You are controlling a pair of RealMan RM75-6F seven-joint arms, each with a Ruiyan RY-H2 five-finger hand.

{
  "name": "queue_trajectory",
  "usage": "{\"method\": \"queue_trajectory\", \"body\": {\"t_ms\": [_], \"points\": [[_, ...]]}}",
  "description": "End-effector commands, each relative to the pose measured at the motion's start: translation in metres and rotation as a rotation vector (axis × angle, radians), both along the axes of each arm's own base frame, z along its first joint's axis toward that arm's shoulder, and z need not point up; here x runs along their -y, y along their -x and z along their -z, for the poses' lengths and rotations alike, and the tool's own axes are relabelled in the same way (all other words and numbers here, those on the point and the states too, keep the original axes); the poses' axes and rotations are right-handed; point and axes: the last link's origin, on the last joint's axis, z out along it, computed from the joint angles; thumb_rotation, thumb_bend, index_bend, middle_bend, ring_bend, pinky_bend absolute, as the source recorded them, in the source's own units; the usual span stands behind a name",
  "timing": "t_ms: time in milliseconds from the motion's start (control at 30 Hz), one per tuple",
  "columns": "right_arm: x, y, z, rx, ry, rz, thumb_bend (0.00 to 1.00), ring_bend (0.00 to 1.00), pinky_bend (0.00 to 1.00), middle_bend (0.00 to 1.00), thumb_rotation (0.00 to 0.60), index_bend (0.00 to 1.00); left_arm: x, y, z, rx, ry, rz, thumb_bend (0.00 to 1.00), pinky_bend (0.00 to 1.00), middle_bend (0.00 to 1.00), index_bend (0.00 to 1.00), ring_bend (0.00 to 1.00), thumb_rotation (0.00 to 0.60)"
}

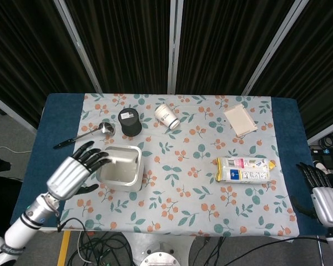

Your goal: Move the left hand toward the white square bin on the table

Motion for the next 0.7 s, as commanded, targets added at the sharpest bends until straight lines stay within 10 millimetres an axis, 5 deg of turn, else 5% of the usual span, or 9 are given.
{"method": "queue_trajectory", "body": {"t_ms": [33,200,467,700], "points": [[0.000,0.000,0.000,0.000,0.002,-0.002,0.30,0.00,0.00,0.03,0.600,0.02,0.006,0.030,-0.027,0.078,-0.089,-0.128,0.00,0.12,0.22,0.25,0.21,0.600],[0.001,0.000,-0.001,-0.003,0.000,-0.006,0.30,0.00,0.00,0.03,0.600,0.02,0.020,0.074,-0.041,0.086,-0.193,-0.288,0.00,0.09,0.21,0.23,0.20,0.600],[0.004,-0.006,-0.002,-0.010,0.010,-0.035,0.29,0.00,0.00,0.02,0.600,0.00,0.062,0.140,-0.037,-0.038,-0.278,-0.596,0.00,0.04,0.11,0.14,0.11,0.600],[0.003,-0.009,0.000,-0.009,0.033,-0.045,0.29,0.00,0.00,0.00,0.600,0.00,0.096,0.152,-0.026,-0.056,-0.309,-0.645,0.00,0.00,0.06,0.10,0.07,0.561]]}}
